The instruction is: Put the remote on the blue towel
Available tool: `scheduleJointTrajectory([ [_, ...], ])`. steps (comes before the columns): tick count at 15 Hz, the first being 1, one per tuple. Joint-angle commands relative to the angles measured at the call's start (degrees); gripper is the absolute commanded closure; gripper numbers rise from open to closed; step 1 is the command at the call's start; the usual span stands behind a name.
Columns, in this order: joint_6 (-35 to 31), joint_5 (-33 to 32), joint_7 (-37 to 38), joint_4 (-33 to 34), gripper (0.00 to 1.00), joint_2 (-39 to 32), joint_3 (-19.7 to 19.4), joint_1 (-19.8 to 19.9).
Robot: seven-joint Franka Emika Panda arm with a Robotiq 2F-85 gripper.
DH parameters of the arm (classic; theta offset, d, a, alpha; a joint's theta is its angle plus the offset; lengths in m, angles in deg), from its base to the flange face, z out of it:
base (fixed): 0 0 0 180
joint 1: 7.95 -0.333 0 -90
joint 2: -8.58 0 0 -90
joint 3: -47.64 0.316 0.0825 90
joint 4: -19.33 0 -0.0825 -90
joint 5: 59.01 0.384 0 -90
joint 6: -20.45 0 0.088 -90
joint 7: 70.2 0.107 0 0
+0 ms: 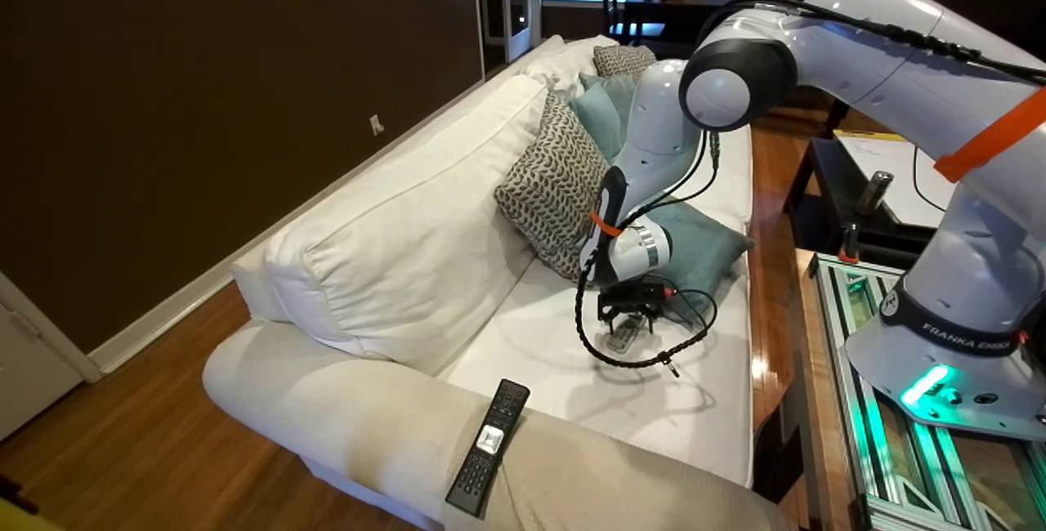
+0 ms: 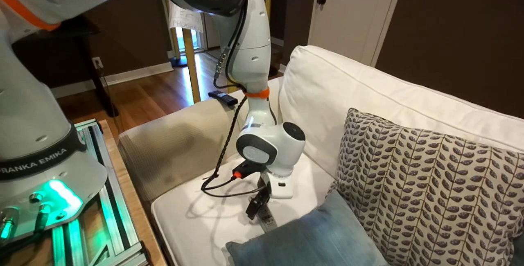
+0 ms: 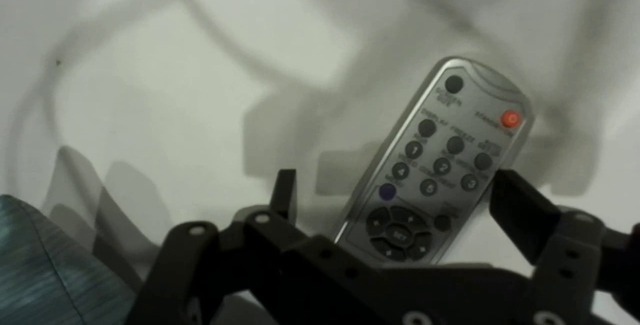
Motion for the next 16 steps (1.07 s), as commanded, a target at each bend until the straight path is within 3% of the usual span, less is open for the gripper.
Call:
scheduleJointTrajectory([
  [1, 1.3, -2.1, 3.3, 2.3, 0.31, -2.0, -1.2, -1.1],
  [4, 0.5, -2.3, 3.3, 2.4, 0.58, -1.8, -1.0, -0.9],
  [9, 0.0, -2.4, 2.7, 1.8, 0.95, -1.3, -0.4, -0.6],
  [10, -0.1, -2.4, 2.7, 1.5, 0.99, -1.1, -0.4, -0.7],
  [11, -0.1, -2.5, 2.8, 1.5, 0.96, -1.0, -0.4, -0.7],
  [12, -0.1, -2.5, 2.9, 1.3, 0.69, -0.9, -0.5, -0.9],
  [13, -0.3, -2.6, 2.8, 1.0, 0.53, -0.5, -0.6, -0.9],
  [16, -1.5, -2.6, 2.8, -0.4, 0.33, 0.7, -1.1, -1.6],
])
